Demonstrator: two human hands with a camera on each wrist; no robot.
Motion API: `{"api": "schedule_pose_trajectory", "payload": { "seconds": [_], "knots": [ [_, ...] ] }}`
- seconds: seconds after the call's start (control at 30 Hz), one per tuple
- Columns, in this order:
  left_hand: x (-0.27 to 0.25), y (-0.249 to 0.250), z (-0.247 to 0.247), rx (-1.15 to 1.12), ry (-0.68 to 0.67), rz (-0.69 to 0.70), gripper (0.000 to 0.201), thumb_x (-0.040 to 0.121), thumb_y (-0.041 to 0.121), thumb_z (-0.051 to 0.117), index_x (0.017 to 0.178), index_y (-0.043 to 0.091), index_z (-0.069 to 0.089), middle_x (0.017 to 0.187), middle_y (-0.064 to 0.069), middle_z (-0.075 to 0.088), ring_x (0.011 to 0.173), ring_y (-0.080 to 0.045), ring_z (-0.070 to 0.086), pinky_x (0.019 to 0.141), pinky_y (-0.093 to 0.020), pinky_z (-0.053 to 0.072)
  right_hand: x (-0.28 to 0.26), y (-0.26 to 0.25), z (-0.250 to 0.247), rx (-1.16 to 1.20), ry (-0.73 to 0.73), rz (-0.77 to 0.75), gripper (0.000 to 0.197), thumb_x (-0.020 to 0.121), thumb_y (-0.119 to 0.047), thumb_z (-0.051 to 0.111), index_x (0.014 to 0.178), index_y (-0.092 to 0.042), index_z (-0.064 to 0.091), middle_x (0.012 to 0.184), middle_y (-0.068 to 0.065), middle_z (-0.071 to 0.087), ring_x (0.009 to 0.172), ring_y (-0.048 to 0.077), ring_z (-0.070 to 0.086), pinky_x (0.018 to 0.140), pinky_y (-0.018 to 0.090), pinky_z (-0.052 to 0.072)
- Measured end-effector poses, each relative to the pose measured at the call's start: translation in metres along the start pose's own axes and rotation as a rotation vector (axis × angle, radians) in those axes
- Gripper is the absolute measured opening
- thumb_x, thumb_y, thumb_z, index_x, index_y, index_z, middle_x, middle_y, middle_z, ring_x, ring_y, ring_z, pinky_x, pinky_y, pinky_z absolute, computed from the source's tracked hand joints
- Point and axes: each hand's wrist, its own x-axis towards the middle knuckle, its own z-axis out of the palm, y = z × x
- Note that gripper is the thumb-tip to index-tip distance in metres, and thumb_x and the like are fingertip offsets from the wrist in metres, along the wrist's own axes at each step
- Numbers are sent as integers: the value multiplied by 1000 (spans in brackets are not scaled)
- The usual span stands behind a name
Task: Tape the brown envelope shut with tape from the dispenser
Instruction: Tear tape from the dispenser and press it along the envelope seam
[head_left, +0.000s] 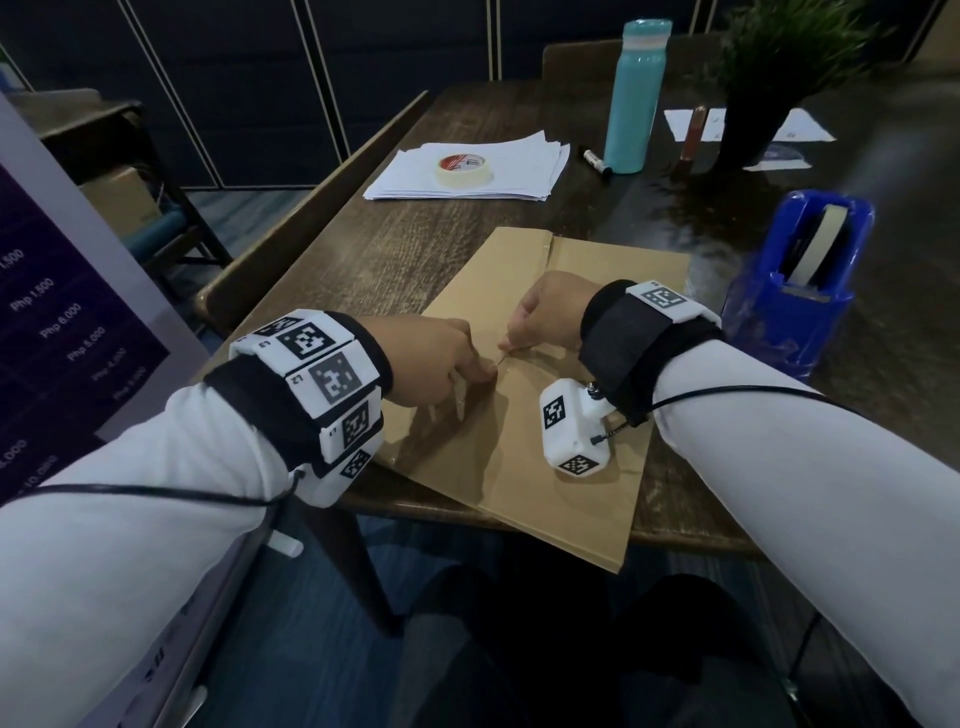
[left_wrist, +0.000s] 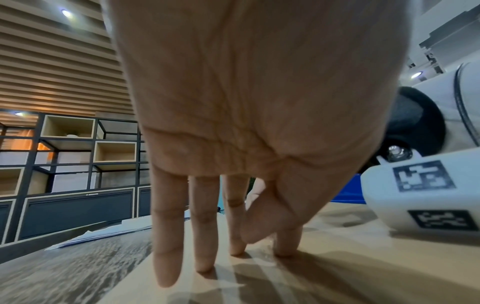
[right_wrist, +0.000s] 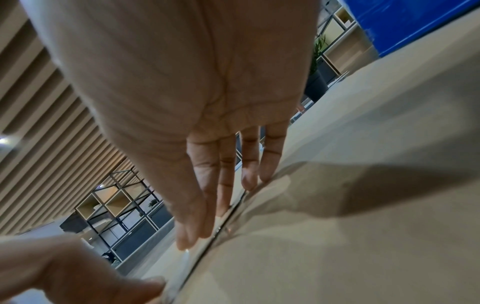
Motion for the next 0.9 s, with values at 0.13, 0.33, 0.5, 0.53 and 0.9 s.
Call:
{"api": "schedule_pose_trajectory", "payload": {
  "seconds": [0.13, 0.33, 0.5, 0.53, 0.9],
  "knots": [
    [-2, 0, -1, 20, -2, -2, 60, 92, 9, 37, 139, 46, 40, 136, 3, 40, 120, -25, 47, 98, -39, 45, -3, -3, -1, -19, -15, -17, 41, 83, -30, 72, 113, -3, 68, 117, 13, 66, 113, 29, 58, 101, 38, 46],
    [-2, 0, -1, 13, -2, 1, 61, 91, 10, 38, 139, 48, 39, 136, 3, 40, 119, -25, 48, 96, -41, 47, 0, -5, -1, -106, -21, -3, 21, 80, -31, 73, 74, -20, 57, 76, -1, 55, 90, 23, 52, 79, 29, 43],
    [-2, 1, -1, 14, -9, -13, 61, 91, 10, 41, 139, 48, 39, 135, 3, 40, 118, -24, 49, 95, -41, 47, 1, -12, 1, -257, -37, -12, 27, 86, -36, 67, 81, -13, 54, 98, 6, 55, 95, 24, 52, 96, 33, 45],
    [-3, 1, -1, 16, -9, -15, 61, 91, 11, 41, 139, 48, 39, 135, 3, 40, 117, -24, 49, 95, -41, 47, 2, -12, 1, -280, -36, -18, 32, 86, -36, 68, 73, -14, 49, 97, 6, 54, 92, 23, 50, 91, 32, 44],
    [-7, -5, -4, -46, 35, 42, 56, 93, 6, 39, 136, 40, 50, 151, 8, 37, 132, -16, 40, 97, -21, 31, 2, -4, -11, -249, -124, -37, 32, 89, -33, 65, 113, -12, 60, 117, 6, 60, 96, 17, 45, 95, 31, 41]
  ]
}}
